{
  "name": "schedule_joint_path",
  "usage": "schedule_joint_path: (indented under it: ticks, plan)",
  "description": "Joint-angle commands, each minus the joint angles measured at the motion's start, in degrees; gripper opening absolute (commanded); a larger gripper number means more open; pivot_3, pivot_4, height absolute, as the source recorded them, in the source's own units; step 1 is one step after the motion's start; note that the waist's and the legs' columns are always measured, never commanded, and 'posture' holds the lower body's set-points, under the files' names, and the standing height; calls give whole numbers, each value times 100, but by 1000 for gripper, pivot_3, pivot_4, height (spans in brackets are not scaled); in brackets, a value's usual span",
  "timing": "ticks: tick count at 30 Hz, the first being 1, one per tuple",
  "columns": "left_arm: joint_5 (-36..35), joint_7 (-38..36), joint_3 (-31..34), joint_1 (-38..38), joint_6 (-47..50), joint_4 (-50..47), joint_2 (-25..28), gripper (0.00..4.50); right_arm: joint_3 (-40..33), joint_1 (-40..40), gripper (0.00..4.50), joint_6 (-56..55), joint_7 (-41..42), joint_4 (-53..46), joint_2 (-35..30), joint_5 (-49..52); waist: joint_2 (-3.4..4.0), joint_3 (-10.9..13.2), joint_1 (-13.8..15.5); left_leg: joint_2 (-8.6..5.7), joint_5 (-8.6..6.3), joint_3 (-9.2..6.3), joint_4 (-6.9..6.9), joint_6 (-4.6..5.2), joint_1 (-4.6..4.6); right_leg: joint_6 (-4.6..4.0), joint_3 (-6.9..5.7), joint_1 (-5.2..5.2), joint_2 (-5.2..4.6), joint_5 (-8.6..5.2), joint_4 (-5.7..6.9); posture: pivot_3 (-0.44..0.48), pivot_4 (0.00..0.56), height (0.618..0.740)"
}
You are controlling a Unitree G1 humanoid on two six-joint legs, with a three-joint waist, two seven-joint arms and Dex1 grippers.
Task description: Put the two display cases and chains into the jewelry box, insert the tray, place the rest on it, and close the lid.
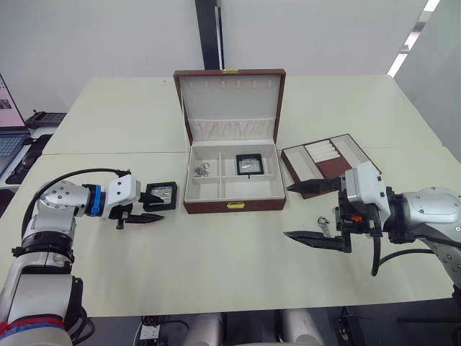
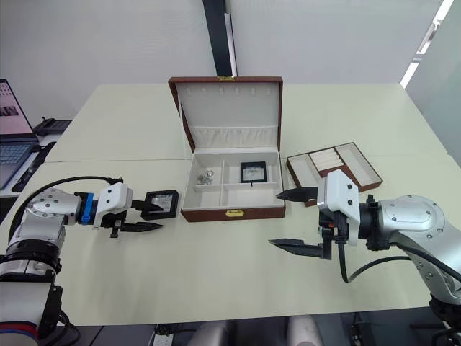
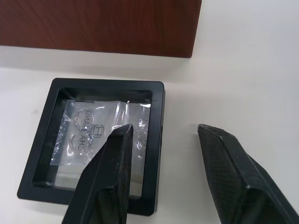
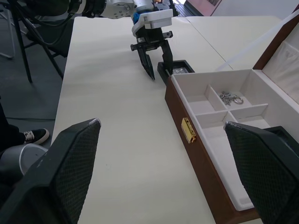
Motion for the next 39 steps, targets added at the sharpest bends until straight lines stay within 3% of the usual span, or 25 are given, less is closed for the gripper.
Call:
schedule_joint_path:
  ticks: [1,4,7,12,13,17,22,30,34,39]
  plan:
    - [-86,-82,63,2,105,-257,30,2252,-56,-14,4500,0,-40,-149,16,121,0,0,0,0,0,0,0,0,0,0,0,0,0,0,0,0,150,740]
    - [-74,-82,54,30,155,-347,24,2252,-52,-30,4500,9,-62,-142,15,143,0,0,0,0,0,0,0,0,0,0,0,0,0,0,0,0,150,740]
    - [-31,-85,31,40,177,-391,42,1722,-60,-35,4500,24,-85,-147,22,157,0,0,1,0,0,1,0,0,0,0,1,0,0,0,0,0,150,740]
    - [40,-92,-4,11,266,-429,99,148,-69,-54,4500,37,-95,-132,29,153,0,0,1,0,0,1,0,0,0,0,1,0,0,0,0,0,150,740]
    - [57,-96,-13,12,280,-441,116,34,-71,-62,4500,39,-93,-125,32,151,0,0,0,0,0,1,0,0,0,0,1,0,0,0,0,0,150,740]
    - [38,-179,-8,51,399,-612,198,34,-77,-90,4500,46,-84,-106,33,151,0,0,1,0,0,0,0,0,0,0,1,0,1,0,0,0,150,740]
    - [-280,-318,222,51,1300,-1416,531,34,-146,-93,4500,97,-115,-111,25,211,0,0,-5,3,0,0,1,0,-1,0,1,-1,4,0,1,0,150,740]
    - [-1271,-367,360,162,3839,-4121,1282,34,-206,116,4500,47,-174,-186,-64,71,0,0,-4,8,-1,-1,1,1,-1,0,6,0,6,0,1,0,150,740]
    - [-1639,126,104,-72,5130,-5527,984,34,-169,145,4500,33,-318,-199,-136,-158,0,0,7,9,-1,-2,4,1,-3,0,8,4,5,0,-1,0,150,740]
    - [-1478,956,-495,-536,6061,-6187,242,34,-115,205,4500,103,-508,-257,-304,-470,0,0,6,6,0,0,5,1,-3,0,8,6,11,0,-1,0,150,740]
